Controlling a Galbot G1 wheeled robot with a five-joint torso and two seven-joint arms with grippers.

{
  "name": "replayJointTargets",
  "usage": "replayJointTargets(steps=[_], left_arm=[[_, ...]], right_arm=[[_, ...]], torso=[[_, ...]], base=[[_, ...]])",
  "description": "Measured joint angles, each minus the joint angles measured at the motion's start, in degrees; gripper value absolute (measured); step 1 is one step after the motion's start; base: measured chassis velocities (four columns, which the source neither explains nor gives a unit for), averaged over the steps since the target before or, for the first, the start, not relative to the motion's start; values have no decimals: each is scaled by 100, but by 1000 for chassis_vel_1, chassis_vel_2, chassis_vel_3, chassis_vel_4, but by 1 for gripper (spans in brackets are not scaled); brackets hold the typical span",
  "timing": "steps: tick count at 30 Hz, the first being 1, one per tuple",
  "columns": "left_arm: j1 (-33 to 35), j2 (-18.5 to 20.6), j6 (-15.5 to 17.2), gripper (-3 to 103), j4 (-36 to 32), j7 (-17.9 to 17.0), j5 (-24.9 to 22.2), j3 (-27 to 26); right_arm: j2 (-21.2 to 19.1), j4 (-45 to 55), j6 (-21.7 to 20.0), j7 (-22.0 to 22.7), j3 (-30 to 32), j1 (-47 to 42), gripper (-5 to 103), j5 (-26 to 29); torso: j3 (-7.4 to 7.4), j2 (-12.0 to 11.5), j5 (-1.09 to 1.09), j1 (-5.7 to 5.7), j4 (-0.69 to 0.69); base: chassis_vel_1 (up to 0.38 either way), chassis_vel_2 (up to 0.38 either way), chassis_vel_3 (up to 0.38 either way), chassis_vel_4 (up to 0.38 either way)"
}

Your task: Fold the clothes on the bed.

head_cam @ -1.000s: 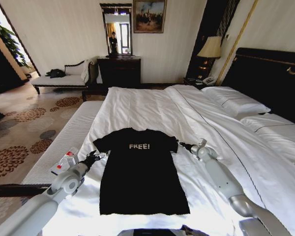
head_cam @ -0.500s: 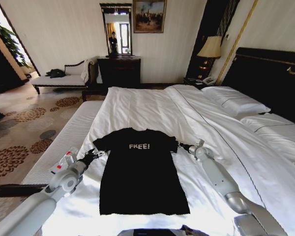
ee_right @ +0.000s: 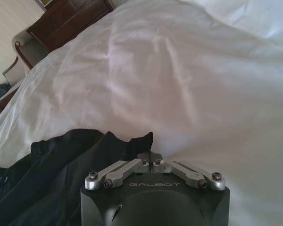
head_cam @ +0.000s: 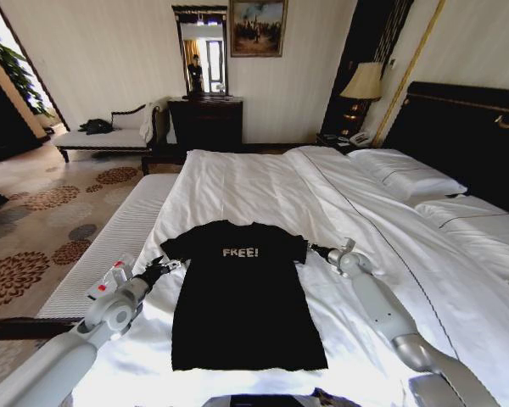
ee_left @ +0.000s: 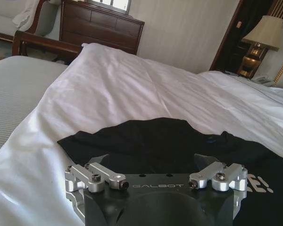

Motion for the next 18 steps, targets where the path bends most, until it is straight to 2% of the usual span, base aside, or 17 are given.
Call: replayJointTargets(steps=[15, 18], left_arm=[[456, -22, 0, 100, -242, -13, 17, -353], [644, -22, 0, 100, -318, -6, 16, -510]], right_arm=[[-300, 1034, 2, 241, 97, -431, 0, 213], [-362, 1673, -5, 287, 105, -693, 0, 193]], torso=[[0, 0, -1, 0, 0], [0, 1, -1, 0, 0]], base=[[0, 0, 0, 0], [0, 0, 0, 0]])
